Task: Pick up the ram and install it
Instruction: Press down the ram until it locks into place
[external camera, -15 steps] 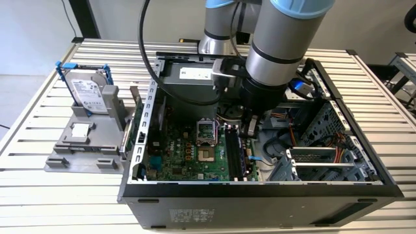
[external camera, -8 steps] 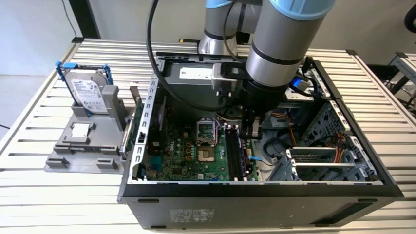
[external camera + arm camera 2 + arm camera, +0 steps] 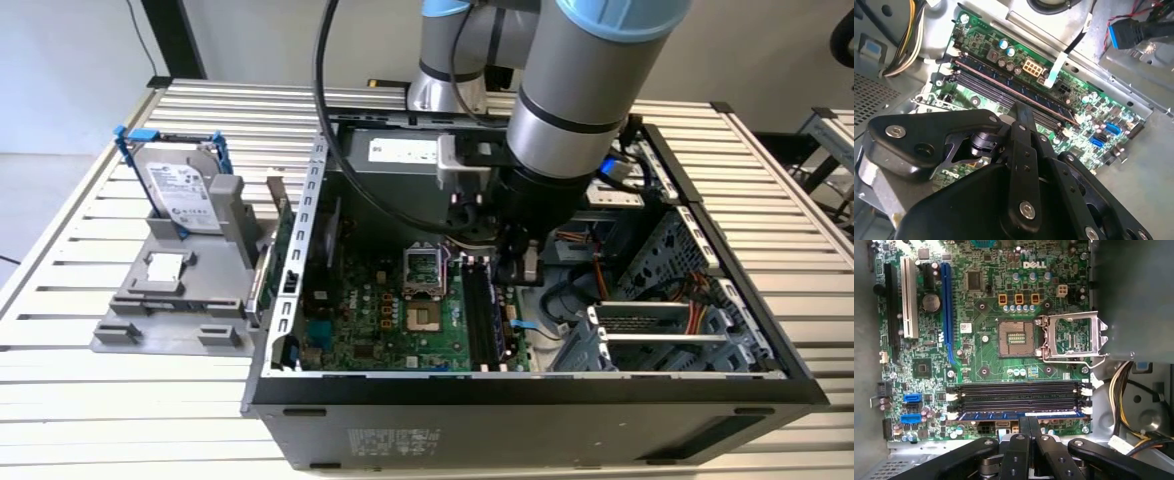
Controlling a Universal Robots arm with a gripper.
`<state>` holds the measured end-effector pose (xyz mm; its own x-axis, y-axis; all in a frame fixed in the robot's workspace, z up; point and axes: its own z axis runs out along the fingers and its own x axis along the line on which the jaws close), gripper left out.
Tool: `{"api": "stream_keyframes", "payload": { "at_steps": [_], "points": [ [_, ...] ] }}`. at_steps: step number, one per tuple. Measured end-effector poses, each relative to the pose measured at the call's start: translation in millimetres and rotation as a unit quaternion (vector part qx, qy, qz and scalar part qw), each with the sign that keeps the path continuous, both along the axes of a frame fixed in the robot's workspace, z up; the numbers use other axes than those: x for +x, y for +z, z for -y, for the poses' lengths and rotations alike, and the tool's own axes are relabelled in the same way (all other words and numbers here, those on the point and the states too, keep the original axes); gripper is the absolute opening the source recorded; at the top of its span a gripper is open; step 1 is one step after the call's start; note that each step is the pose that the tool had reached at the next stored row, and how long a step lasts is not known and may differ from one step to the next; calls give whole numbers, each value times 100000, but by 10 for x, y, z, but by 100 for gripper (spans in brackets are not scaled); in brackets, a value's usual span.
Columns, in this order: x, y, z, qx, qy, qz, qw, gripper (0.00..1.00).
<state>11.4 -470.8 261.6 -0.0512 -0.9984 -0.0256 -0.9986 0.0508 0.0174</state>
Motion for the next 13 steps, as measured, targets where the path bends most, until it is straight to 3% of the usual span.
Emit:
{"api": "stream_keyframes", "payload": {
  "at_steps": [13],
  "points": [
    [1, -15, 0, 17, 344, 3, 99999, 0]
  ]
}}
